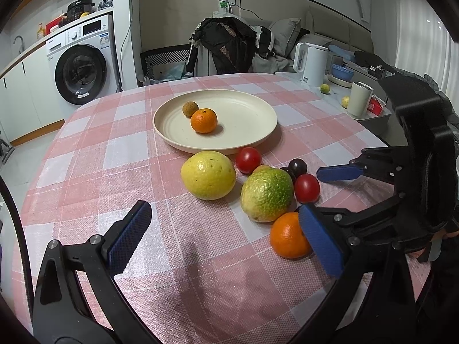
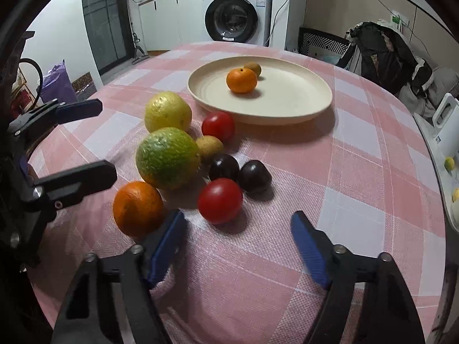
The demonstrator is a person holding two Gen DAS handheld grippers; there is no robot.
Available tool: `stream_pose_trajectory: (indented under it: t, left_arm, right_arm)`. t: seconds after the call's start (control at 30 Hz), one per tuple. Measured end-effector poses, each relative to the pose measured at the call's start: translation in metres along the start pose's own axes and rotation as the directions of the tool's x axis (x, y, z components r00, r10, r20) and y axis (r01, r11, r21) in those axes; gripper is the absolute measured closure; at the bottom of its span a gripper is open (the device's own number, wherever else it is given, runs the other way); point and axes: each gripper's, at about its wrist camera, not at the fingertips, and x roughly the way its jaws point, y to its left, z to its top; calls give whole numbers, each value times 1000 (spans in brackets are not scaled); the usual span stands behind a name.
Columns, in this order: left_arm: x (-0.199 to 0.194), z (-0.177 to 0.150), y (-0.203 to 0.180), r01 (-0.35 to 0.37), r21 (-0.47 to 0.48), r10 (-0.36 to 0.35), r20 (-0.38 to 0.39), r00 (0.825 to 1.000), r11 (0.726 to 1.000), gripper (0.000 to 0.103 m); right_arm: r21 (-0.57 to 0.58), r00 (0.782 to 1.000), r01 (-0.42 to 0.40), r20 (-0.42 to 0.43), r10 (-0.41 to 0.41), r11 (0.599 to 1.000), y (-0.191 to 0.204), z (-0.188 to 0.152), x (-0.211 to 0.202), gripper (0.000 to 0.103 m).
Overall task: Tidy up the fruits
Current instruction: 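Grasp the red tomato with the right gripper while the left gripper grasps an orange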
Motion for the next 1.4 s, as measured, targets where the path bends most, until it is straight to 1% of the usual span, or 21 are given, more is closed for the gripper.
stream_pose_trajectory:
  t: [0.07, 0.13, 0.17, 0.23, 0.33, 0.63, 0.73, 0.8, 0.93, 1.07, 1.13, 1.23, 1.3, 1.37, 1.4]
  left_arm:
    - [0, 0, -1, 2, 2, -2, -2, 1000, 1000, 1]
    - [1, -1, -2, 6, 4, -6, -4, 1000, 1000, 1]
    - [1, -1, -2, 9, 6, -9, -7, 1000, 1000, 1]
    - [2, -1, -4, 13, 10, -13, -13, 1000, 1000, 1]
    - [3, -1, -5, 24, 13, -24, -21, 1000, 1000, 1]
    - [6, -3, -9, 40, 20, -40, -42, 998, 999, 1]
    - [6, -3, -11, 41, 27, -40, -45, 998, 999, 1]
    - [6, -4, -12, 58, 20, -57, -57, 997, 998, 1]
    - [16, -8, -15, 115, -2, -114, -122, 986, 993, 1]
    - [23, -12, -20, 126, -6, -126, -162, 979, 992, 1]
    - [26, -13, -23, 130, -7, -129, -172, 977, 991, 3]
    - [30, -14, -26, 145, -8, -144, -195, 970, 989, 10]
    - [33, -15, -30, 156, 1, -152, -206, 967, 988, 22]
    - [33, -16, -33, 158, 15, -151, -212, 966, 987, 30]
    - [33, -16, -35, 158, 22, -150, -211, 966, 987, 36]
  right_arm:
    - [-3, 1000, -5, 5, 5, 1000, 3, 1, -1, 34]
    - [-2, 1000, -4, 7, 4, 1000, 5, 3, -1, 38]
    - [-1, 1000, -6, 10, 6, 1000, 6, 3, -1, 43]
    - [4, 1000, -12, 15, 12, 1000, 8, 4, -1, 49]
    - [17, 1000, -22, 21, 22, 1000, 9, 6, -1, 53]
    - [46, 998, -59, 31, 58, 997, 5, 7, -2, 73]
    - [59, 997, -75, 34, 73, 995, 2, 7, -3, 73]
    - [56, 996, -77, 44, 75, 995, 2, 7, -6, 74]
    - [57, 995, -74, 71, 70, 996, 0, 9, -16, 74]
    - [69, 993, -75, 96, 68, 995, -4, 10, -25, 74]
    - [74, 992, -73, 104, 65, 995, -5, 11, -28, 74]
    - [77, 992, -71, 106, 63, 994, -7, 11, -29, 74]
    - [79, 992, -71, 107, 62, 994, -7, 11, -30, 74]
    - [78, 992, -68, 107, 60, 995, -5, 10, -31, 74]
    - [78, 992, -69, 107, 61, 995, -6, 10, -31, 74]
